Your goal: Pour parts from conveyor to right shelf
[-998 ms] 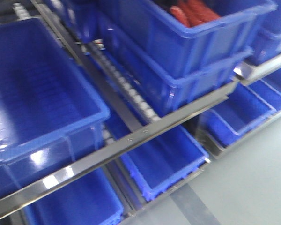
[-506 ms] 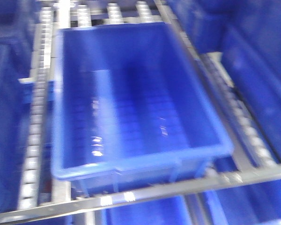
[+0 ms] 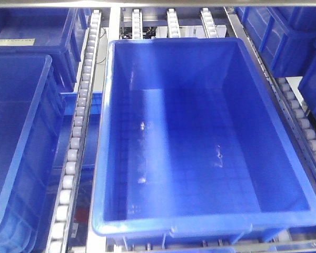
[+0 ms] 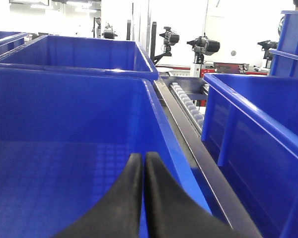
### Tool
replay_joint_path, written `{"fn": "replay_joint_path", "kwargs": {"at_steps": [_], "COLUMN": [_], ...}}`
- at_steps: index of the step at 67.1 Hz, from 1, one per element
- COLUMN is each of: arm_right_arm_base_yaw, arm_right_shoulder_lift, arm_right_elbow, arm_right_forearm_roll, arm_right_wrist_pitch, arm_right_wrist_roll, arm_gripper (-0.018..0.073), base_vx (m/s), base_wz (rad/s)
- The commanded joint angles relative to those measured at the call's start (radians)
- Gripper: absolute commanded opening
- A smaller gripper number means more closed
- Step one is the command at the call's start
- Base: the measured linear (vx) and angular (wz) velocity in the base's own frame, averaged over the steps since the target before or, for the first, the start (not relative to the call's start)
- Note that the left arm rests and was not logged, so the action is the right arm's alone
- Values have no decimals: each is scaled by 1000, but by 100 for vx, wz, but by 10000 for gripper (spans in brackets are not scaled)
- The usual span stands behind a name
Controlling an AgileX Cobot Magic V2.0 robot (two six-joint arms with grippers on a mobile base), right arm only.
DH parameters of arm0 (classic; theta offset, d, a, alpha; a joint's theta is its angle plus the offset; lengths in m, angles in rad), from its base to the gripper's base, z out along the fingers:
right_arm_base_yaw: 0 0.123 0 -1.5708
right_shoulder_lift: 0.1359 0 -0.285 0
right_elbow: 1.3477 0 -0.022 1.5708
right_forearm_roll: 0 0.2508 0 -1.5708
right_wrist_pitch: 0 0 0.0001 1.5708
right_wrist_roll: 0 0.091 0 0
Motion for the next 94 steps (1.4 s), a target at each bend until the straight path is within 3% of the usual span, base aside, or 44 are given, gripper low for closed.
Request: {"fn": "replay_joint_path", "kwargs": {"at_steps": [1,94], "arm_right_arm_base_yaw": [-5,-5], "arm_right_shoulder_lift": [12,12], "arm_right_elbow": [-27,-27], "arm_right_forearm_roll": [1,1], "arm_right_wrist_pitch": [-80,-80], "arm_right_wrist_roll": [-7,-7], "arm_gripper": [-1,-1], "base_vx": [12,7], "base_wz": [3,1]}}
